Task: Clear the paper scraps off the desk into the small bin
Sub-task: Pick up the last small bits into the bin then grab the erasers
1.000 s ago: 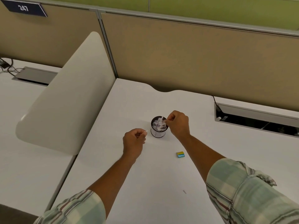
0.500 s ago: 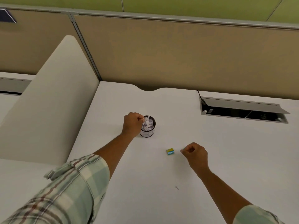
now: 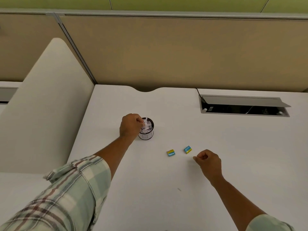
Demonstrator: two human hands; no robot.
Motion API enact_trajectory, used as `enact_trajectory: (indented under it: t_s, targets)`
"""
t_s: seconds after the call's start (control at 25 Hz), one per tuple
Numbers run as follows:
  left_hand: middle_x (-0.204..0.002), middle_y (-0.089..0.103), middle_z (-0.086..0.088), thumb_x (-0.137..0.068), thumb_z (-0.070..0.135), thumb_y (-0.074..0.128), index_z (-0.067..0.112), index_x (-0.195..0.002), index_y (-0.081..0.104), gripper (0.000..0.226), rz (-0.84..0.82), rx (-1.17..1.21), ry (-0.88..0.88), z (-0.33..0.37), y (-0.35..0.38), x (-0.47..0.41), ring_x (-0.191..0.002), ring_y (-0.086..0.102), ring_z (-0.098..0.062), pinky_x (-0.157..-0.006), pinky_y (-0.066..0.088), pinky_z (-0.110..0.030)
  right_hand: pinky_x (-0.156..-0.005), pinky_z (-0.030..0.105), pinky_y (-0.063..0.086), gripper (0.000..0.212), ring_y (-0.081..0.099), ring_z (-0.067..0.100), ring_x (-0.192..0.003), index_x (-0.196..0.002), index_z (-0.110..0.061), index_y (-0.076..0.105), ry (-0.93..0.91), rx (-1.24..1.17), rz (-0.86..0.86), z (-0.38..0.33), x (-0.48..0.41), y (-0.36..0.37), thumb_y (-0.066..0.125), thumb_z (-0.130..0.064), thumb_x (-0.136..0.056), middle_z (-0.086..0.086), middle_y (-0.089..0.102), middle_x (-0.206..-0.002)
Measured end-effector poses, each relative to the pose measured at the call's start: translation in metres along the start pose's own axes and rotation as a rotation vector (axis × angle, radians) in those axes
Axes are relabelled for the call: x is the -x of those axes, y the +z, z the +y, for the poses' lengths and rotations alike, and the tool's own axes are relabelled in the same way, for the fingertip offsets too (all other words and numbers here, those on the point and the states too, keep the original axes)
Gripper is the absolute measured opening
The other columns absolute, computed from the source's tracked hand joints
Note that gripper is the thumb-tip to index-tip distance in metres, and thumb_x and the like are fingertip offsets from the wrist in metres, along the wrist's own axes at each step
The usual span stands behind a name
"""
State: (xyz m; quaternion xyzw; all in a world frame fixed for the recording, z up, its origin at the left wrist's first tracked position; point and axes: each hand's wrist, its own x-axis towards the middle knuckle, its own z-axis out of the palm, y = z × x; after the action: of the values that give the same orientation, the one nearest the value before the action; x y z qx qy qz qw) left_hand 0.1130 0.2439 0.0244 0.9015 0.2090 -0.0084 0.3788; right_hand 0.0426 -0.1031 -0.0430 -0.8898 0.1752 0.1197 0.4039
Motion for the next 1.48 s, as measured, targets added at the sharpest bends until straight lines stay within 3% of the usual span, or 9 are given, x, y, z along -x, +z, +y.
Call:
enact_trajectory:
  t_s: [0.2, 0.4, 0.52, 0.72, 0.84, 1.0, 1.16, 1.48]
  targets:
    - [-0.083, 0.074, 0.005, -0.082, 0.013, 0.071, 0.019, -0.082, 0.076, 0.008, 0.043, -0.026, 0.028, 0.001, -0.004, 0.0, -0.081, 0.069, -0.015, -0.074, 0.058, -0.032, -0.066, 0.035, 0.059, 0.015, 0.068, 0.017, -0.064, -0.07, -0.023, 0.068, 0.004, -0.015, -0.003, -0.005, -0.009, -0.001, 0.08, -0.021, -0.079, -0.005, 0.071, -0.067]
    - [-0.1, 0.074, -0.001, -0.091, 0.005, 0.059, 0.012, -0.099, 0.075, 0.019, 0.143, 0.013, 0.139, 0.008, -0.008, 0.005, -0.095, 0.067, -0.015, -0.087, 0.053, -0.026, -0.078, 0.038, 0.061, 0.009, 0.07, 0.017, -0.072, -0.08, -0.023, 0.075, 0.029, -0.031, -0.002, 0.004, -0.017, -0.006, 0.075, -0.016, -0.085, -0.008, 0.073, -0.076]
    - [-0.1, 0.073, -0.004, -0.093, 0.008, 0.062, 0.009, -0.102, 0.074, 0.015, 0.214, 0.05, 0.283, 0.02, -0.01, 0.011, -0.09, 0.065, -0.013, -0.088, 0.055, -0.027, -0.08, 0.034, 0.059, 0.011, 0.069, 0.013, -0.081, -0.079, -0.025, 0.074, 0.033, 0.0, 0.012, 0.009, -0.019, -0.011, 0.074, -0.016, -0.086, -0.01, 0.073, -0.079]
    - [-0.1, 0.069, -0.002, -0.092, 0.0, 0.056, 0.007, -0.101, 0.074, 0.021, 0.228, 0.099, 0.486, 0.036, 0.006, 0.042, -0.089, 0.062, -0.008, -0.083, 0.046, -0.008, -0.075, 0.023, 0.05, 0.01, 0.067, 0.011, -0.087, -0.082, -0.029, 0.075, -0.035, 0.112, -0.124, 0.016, -0.009, -0.006, 0.074, -0.02, -0.087, -0.013, 0.073, -0.086]
    - [-0.094, 0.067, -0.001, -0.089, -0.002, 0.061, 0.007, -0.099, 0.074, 0.019, 0.158, 0.14, 0.538, 0.035, 0.027, 0.07, -0.08, 0.059, -0.008, -0.079, 0.046, -0.012, -0.08, 0.025, 0.049, 0.007, 0.064, 0.012, -0.092, -0.091, -0.025, 0.077, -0.077, 0.211, -0.221, 0.019, -0.001, 0.002, 0.076, -0.023, -0.085, -0.008, 0.07, -0.096]
    - [-0.091, 0.063, 0.002, -0.087, -0.002, 0.065, 0.009, -0.1, 0.073, 0.019, 0.023, 0.152, 0.54, 0.024, 0.053, 0.108, -0.073, 0.054, 0.001, -0.075, 0.041, -0.006, -0.08, 0.028, 0.049, 0.01, 0.06, 0.012, -0.095, -0.097, -0.026, 0.077, -0.126, 0.338, -0.248, 0.019, 0.007, 0.011, 0.074, -0.026, -0.088, -0.007, 0.063, -0.1]
    - [-0.097, 0.064, -0.001, -0.089, 0.013, 0.072, 0.011, -0.109, 0.072, 0.02, -0.187, 0.02, 0.531, 0.001, 0.081, 0.14, -0.091, 0.06, -0.016, -0.086, 0.046, -0.023, -0.08, 0.033, 0.053, 0.011, 0.061, 0.016, -0.094, -0.092, -0.021, 0.075, -0.174, 0.412, -0.235, 0.018, 0.011, 0.017, 0.065, -0.017, -0.092, -0.005, 0.062, -0.099]
    - [-0.114, 0.065, 0.0, -0.089, 0.03, 0.073, 0.018, -0.117, 0.069, 0.031, -0.592, -0.169, 0.361, -0.027, 0.126, 0.188, -0.108, 0.059, -0.015, -0.097, 0.047, -0.026, -0.076, 0.026, 0.046, 0.012, 0.06, 0.022, -0.094, -0.092, -0.01, 0.069, -0.188, 0.445, -0.258, 0.027, 0.01, 0.017, 0.058, -0.008, -0.096, 0.006, 0.061, -0.101]
